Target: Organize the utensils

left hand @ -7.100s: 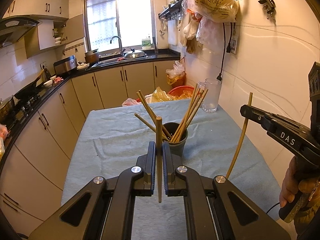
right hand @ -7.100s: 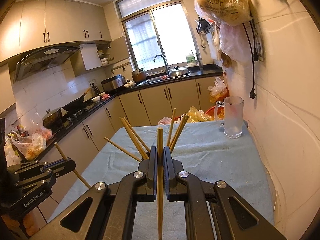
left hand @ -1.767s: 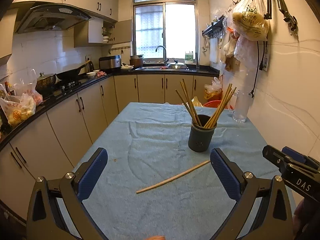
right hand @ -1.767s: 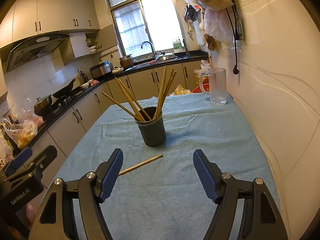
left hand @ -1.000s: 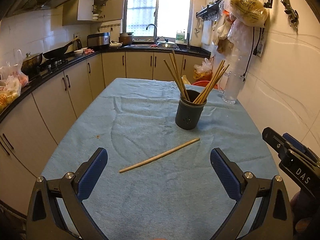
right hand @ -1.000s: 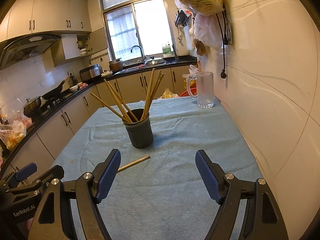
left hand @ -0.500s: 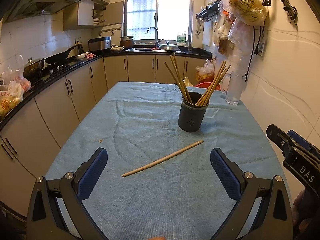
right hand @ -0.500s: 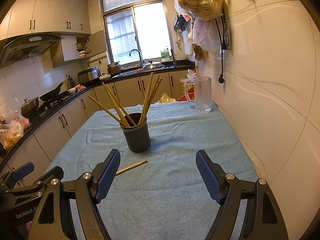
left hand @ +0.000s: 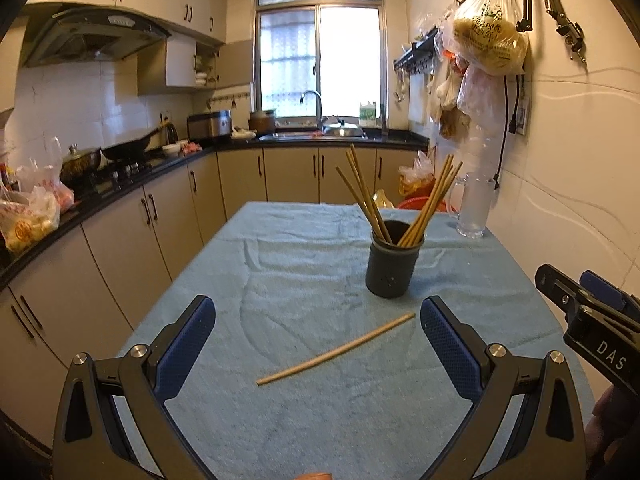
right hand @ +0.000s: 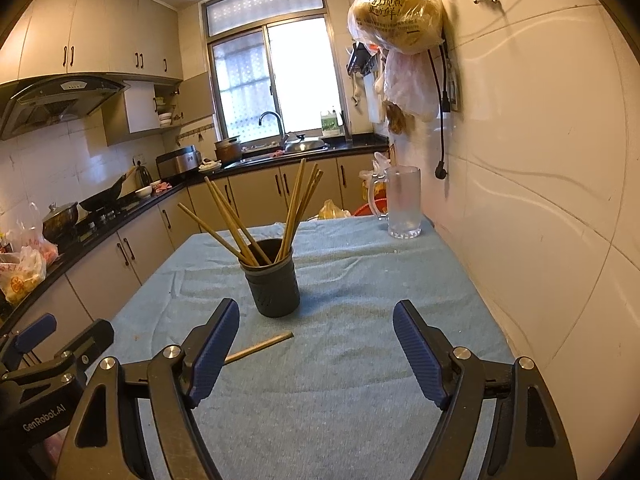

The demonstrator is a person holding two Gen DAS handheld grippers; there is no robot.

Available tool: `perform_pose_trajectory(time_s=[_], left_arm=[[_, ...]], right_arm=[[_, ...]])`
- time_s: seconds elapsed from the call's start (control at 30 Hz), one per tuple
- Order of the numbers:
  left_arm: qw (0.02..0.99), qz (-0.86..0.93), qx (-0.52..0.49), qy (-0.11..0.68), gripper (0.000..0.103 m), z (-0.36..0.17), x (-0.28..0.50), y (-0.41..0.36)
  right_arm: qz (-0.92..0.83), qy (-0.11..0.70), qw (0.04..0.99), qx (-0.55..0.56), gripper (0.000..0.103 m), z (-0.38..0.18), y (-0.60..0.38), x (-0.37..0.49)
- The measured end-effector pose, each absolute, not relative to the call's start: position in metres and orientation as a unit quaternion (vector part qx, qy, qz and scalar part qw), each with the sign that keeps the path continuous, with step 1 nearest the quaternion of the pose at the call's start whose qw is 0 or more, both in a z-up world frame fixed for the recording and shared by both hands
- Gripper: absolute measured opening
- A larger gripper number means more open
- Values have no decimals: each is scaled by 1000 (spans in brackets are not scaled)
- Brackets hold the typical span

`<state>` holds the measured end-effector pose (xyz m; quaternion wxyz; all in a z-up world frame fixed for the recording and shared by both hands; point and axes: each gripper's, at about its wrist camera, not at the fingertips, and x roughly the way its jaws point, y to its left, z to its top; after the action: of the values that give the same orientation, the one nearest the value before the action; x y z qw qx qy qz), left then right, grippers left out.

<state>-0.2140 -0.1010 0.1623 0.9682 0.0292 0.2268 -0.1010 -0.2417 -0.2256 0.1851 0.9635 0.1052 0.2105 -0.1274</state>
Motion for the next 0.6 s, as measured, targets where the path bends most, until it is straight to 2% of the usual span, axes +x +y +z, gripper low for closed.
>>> perform_pose_trajectory(time_s=[0.13,0.6], left_arm=[[972,-93,36,214,102,164,-213,-102],[962,-110,26,248,102,151,-192,-108]], right_arm=[[-127,204,965,108,85,184,-228,-242],[-127,210,963,108,87,178,-234,-232]])
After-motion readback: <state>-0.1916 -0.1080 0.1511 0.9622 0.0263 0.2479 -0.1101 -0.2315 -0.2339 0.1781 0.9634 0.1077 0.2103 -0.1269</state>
